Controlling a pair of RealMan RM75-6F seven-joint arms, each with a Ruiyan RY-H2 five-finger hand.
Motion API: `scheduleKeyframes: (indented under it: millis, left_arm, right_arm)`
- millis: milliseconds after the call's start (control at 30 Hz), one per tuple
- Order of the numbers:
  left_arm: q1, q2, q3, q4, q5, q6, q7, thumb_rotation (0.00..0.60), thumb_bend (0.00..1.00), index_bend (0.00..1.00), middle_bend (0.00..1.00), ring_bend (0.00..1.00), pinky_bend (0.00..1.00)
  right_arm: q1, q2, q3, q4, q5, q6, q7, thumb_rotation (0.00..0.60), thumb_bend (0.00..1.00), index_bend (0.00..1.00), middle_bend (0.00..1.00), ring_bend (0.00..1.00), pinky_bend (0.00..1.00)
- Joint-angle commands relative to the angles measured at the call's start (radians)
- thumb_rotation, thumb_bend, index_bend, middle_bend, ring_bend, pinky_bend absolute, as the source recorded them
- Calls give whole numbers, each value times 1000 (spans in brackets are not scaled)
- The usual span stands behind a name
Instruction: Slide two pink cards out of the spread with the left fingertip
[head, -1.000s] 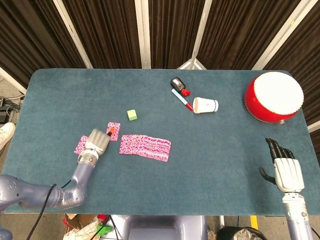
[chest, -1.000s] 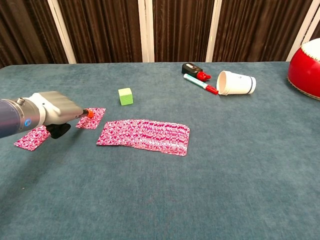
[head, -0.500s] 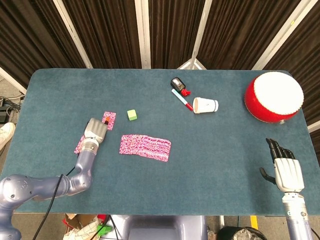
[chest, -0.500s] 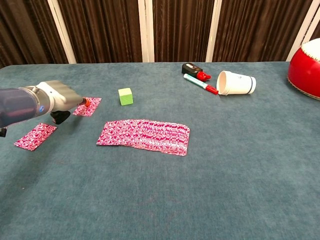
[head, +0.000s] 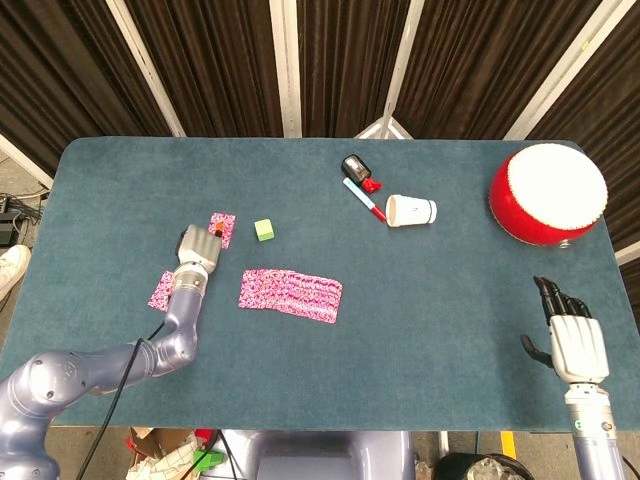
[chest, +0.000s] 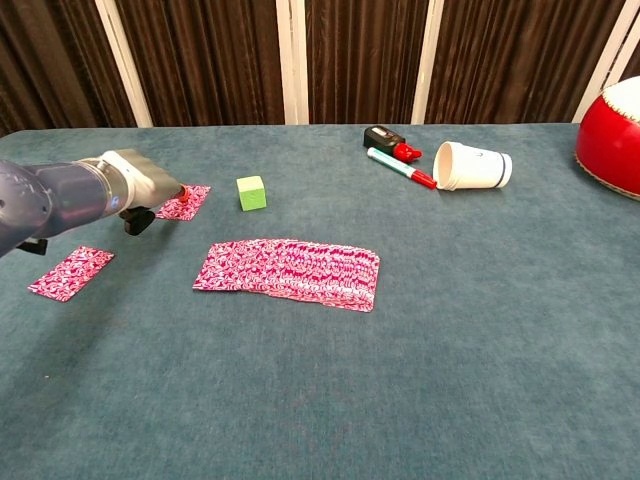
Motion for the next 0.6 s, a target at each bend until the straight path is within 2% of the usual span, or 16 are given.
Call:
scheduleKeyframes:
  millis: [33, 200, 333, 400, 467, 533, 600]
  left_arm:
    - [-1, 76, -29, -134, 71, 70, -37, 600, 728, 80, 829, 778, 697]
    - [7, 189, -45, -330, 96, 164, -40, 600, 689, 71, 773, 740, 697]
    - [14, 284, -50, -468, 103, 245, -29, 600, 670, 70, 664, 686, 691]
    - [24, 339, -56, -555, 93, 277, -35, 600, 622, 69, 555, 591, 662]
    - [37, 393, -57, -642, 79, 306, -42, 600, 527, 64, 433, 482, 603]
    - [67, 466, -58, -774, 66, 347, -74, 600, 433, 61, 363, 422, 548]
    - [114, 540, -46, -899, 118, 376, -140, 600, 374, 60, 296, 355, 468]
  right_arm:
    - [-2, 3, -2, -6, -9, 9, 4, 600, 284, 14, 150, 228, 238]
    - [-7, 11, -2, -21, -19, 24, 13, 600, 284, 14, 150, 228, 238]
    - [-9, 16, -6, -30, -30, 31, 16, 600, 284, 14, 150, 228, 238]
    - [-10, 18, -6, -34, -33, 34, 19, 600, 284, 14, 150, 228, 238]
    - [-11, 21, -6, -38, -35, 37, 23, 600, 284, 14, 150, 228, 238]
    - [-12, 24, -5, -42, -36, 40, 28, 600, 284, 14, 150, 228, 238]
    - [-13, 27, -6, -45, -38, 41, 32, 600, 284, 14, 150, 228, 238]
